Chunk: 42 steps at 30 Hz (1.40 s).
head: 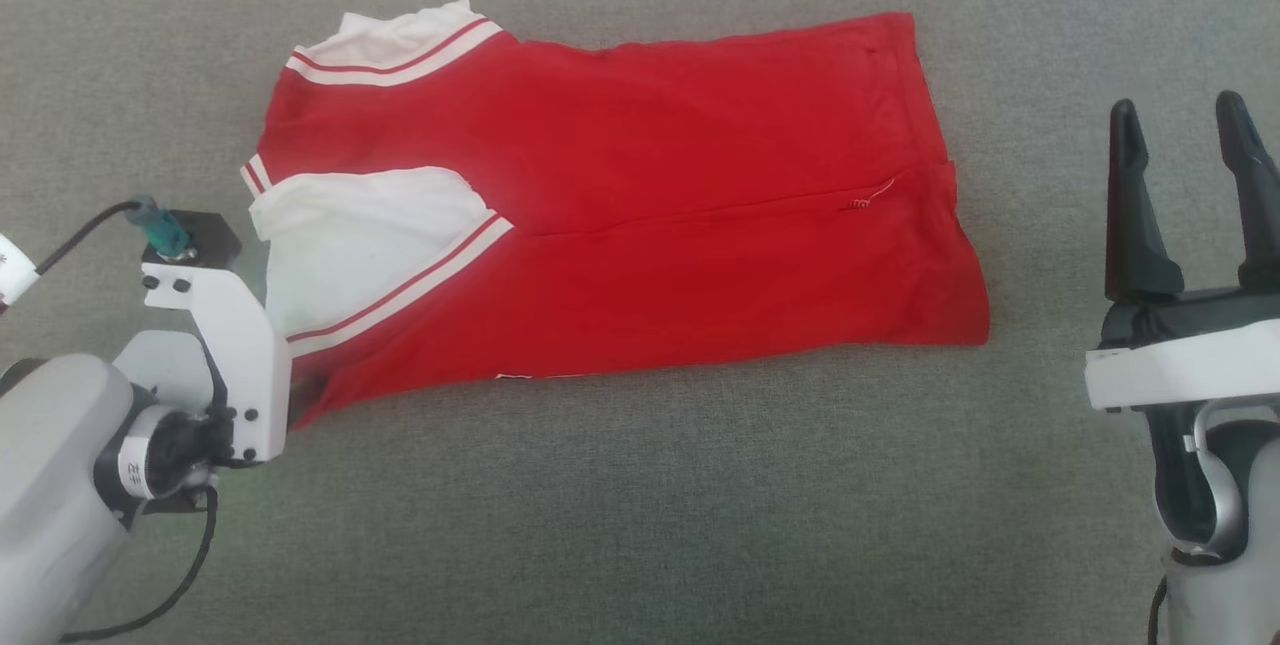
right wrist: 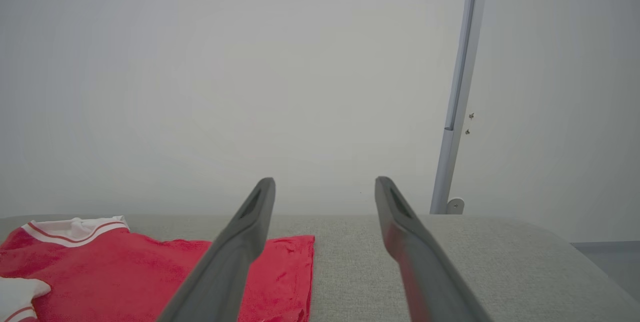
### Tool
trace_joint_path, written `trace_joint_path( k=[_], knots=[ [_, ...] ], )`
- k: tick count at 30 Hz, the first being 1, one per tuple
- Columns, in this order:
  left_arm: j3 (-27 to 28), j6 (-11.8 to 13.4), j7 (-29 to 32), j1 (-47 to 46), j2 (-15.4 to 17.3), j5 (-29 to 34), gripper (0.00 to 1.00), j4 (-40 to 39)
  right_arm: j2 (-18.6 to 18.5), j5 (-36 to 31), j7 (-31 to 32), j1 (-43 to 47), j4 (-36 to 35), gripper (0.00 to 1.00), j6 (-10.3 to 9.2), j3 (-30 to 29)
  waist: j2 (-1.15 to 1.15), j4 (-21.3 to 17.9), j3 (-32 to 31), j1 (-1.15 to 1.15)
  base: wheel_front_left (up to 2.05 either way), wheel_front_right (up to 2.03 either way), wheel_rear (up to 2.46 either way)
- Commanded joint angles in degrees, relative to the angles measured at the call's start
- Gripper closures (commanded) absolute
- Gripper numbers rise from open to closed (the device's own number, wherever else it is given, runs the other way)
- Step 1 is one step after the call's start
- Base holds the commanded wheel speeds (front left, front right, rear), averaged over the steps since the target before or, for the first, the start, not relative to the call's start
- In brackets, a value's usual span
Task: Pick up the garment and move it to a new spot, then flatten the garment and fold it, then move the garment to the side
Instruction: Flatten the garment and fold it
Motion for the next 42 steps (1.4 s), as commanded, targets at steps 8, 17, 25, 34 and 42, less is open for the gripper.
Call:
trace_joint_path(
  k=[8, 17, 25, 34, 42],
  knots=[
    [-1.9, -2.7, 2.2, 2.0, -5.4, -3.5, 1.00, 6.1, 1.1, 0.7, 3.3, 2.7, -2.0, 0.00, -0.08, -1.8, 0.00, -0.4, 0.9, 0.00, 0.00, 0.00, 0.00],
    [-3.0, -6.0, 0.8, 1.1, -8.2, -3.0, 1.00, 8.8, 0.6, 3.2, 17.5, 3.6, 1.5, 0.00, -0.06, -0.4, 0.00, 1.3, 0.3, 0.00, 0.00, 0.00, 0.00],
    [-3.8, -7.8, -0.2, -0.3, -10.7, -2.2, 1.00, 10.2, -1.2, 3.6, 29.9, 3.1, 6.3, 0.00, -0.06, 0.1, 0.00, 4.3, 0.9, 0.00, 0.00, 0.00, 0.00],
    [-4.4, -9.2, -1.7, -1.7, -12.7, -1.2, 1.00, 11.1, -1.5, 5.0, 38.6, 0.9, 9.9, 0.00, -0.05, -1.5, 0.00, 6.8, 2.3, 0.00, 0.00, 0.00, 0.00],
    [-4.7, -10.2, -2.6, -2.9, -14.1, -0.7, 1.00, 12.2, -1.8, 4.3, 49.4, -2.5, 13.9, 0.30, -0.05, -2.5, 0.00, 8.1, 3.1, 0.00, 0.00, 0.00, 0.00]
  ],
)
